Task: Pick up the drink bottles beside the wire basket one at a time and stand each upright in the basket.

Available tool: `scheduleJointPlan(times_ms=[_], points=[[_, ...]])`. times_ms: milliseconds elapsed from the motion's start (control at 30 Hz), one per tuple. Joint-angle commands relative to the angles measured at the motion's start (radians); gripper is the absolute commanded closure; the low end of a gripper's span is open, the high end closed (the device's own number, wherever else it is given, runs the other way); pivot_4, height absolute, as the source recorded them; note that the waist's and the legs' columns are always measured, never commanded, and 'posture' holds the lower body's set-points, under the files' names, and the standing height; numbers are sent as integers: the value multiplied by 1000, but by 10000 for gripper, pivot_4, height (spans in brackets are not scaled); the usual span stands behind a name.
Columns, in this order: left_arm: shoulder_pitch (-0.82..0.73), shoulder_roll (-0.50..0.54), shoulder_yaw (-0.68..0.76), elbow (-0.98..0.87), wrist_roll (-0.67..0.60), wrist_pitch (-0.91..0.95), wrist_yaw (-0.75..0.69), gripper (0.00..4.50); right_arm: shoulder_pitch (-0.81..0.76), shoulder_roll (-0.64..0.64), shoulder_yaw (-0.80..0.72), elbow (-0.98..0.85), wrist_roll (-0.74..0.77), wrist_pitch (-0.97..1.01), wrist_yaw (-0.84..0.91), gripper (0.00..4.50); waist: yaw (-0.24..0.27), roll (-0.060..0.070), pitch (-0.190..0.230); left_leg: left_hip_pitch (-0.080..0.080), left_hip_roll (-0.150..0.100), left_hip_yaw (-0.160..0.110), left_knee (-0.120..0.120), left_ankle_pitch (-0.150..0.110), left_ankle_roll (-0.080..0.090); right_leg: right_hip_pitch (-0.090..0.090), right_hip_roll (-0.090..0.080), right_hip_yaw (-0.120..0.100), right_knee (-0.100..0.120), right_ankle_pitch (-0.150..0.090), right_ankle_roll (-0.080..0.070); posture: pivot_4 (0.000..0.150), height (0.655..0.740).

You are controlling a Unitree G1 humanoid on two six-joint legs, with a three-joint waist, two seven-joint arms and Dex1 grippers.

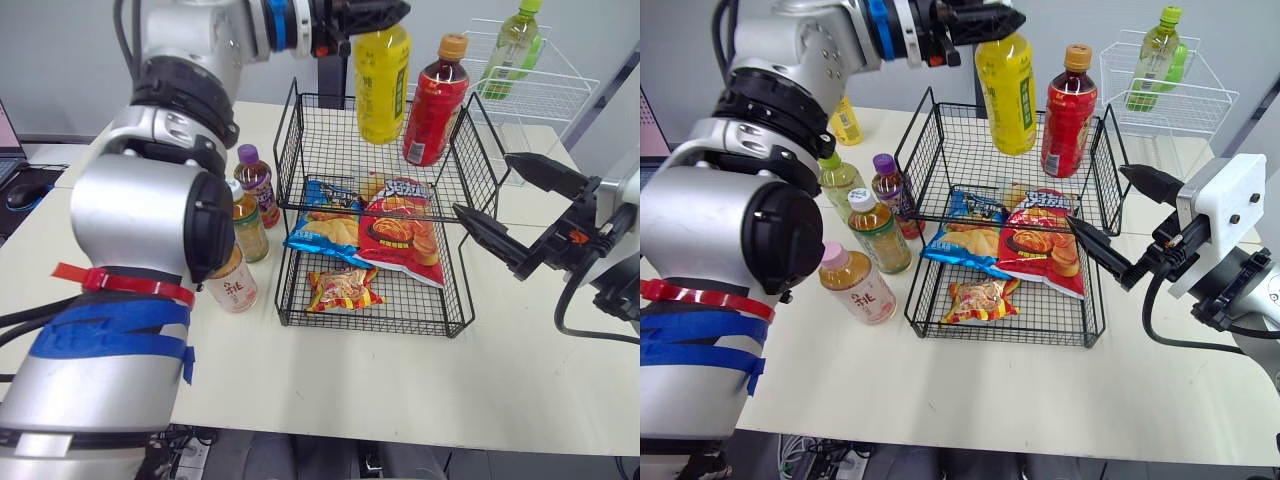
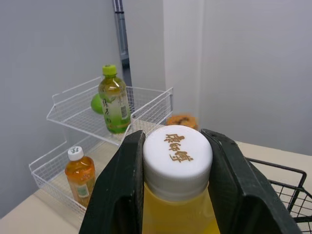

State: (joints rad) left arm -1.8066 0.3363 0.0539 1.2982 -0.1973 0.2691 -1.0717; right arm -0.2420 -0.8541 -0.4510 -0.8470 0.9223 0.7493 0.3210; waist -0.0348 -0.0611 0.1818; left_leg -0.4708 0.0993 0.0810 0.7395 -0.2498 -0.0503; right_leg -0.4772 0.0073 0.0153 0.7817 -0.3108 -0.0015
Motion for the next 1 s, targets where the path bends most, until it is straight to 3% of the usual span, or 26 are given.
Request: scheduleJointPlan(times_ms=[33,267,600,867,1000], points=[[-17,-20,33,-21,7,-45,50,31508,-26,1,-12,-25,-8,-23,-40,0,1,0,0,0,0,0,0,0,0,0,0,0,0,0,0,1500,6736],[4,-46,43,-16,28,-39,82,31508,-40,-2,10,-17,-12,-27,-54,0,1,0,0,0,0,0,0,0,0,0,0,0,0,0,1,1500,6736],[2,-13,58,-37,43,-20,31,997,-60,2,35,5,-31,-41,-45,0,1,0,0,0,0,0,0,0,0,1,0,0,1,0,1,1500,6736],[43,65,47,-145,35,-3,-65,430,-81,6,48,30,-45,-64,-21,0,0,0,0,1,0,0,1,0,0,1,0,0,1,0,0,1500,6736],[100,170,59,-293,17,64,-93,430,-109,-3,66,58,-38,-66,6,0,-7,0,0,1,0,0,1,0,0,1,0,0,2,0,0,1500,6736]])
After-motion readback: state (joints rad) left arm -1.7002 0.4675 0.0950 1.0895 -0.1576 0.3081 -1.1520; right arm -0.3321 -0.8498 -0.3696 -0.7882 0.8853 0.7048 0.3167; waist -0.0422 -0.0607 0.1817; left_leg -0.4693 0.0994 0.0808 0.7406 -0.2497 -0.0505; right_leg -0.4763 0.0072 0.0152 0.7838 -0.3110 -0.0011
